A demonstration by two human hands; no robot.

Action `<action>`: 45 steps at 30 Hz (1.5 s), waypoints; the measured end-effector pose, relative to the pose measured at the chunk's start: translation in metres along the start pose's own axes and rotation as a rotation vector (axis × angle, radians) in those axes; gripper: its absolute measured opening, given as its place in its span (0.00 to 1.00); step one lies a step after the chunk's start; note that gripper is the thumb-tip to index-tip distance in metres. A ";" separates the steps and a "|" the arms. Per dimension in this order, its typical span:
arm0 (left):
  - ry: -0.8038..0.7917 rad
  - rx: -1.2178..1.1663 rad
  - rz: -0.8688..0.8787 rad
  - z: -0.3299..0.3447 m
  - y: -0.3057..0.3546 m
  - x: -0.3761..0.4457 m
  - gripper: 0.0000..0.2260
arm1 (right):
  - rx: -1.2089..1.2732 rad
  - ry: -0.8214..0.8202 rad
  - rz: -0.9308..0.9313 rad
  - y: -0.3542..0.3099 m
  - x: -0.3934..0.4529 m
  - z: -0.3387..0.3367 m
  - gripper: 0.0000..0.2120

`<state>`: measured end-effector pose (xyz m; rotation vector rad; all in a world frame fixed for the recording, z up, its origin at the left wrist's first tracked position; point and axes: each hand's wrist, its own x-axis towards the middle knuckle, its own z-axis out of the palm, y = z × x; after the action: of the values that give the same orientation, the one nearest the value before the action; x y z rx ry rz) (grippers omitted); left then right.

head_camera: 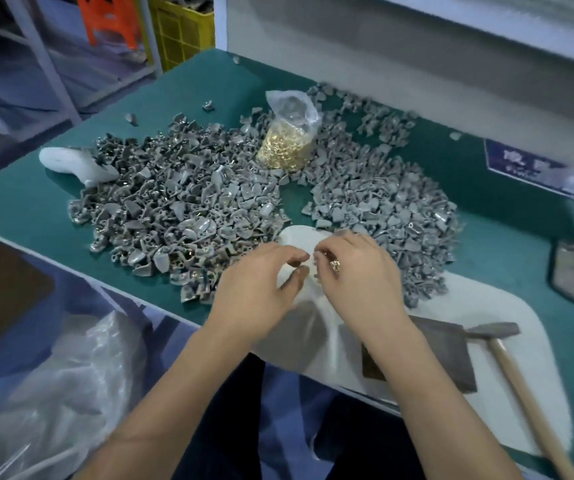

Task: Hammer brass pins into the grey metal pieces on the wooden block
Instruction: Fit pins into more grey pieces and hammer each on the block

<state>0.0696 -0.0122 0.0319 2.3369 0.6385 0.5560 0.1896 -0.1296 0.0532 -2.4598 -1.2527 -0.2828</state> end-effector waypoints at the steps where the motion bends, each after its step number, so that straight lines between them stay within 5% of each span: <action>1: -0.024 0.013 0.025 0.006 0.005 0.006 0.10 | -0.009 0.013 0.029 0.009 -0.003 -0.004 0.03; 12: -0.123 0.032 0.174 0.053 0.028 0.080 0.15 | 0.178 0.104 0.452 0.096 -0.003 -0.019 0.11; 22: -0.271 0.321 0.033 0.109 0.028 0.172 0.33 | -0.049 -0.130 0.586 0.143 0.055 0.006 0.32; 30: -0.290 0.409 0.004 0.120 0.019 0.217 0.34 | 0.155 -0.150 0.757 0.213 0.097 0.007 0.35; 45: -0.304 0.233 0.127 0.130 0.034 0.210 0.32 | 0.374 -0.147 0.434 0.214 0.096 0.014 0.23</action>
<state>0.3154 0.0237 0.0094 2.6235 0.4332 0.1787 0.4195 -0.1682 0.0234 -2.3667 -0.7079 0.2312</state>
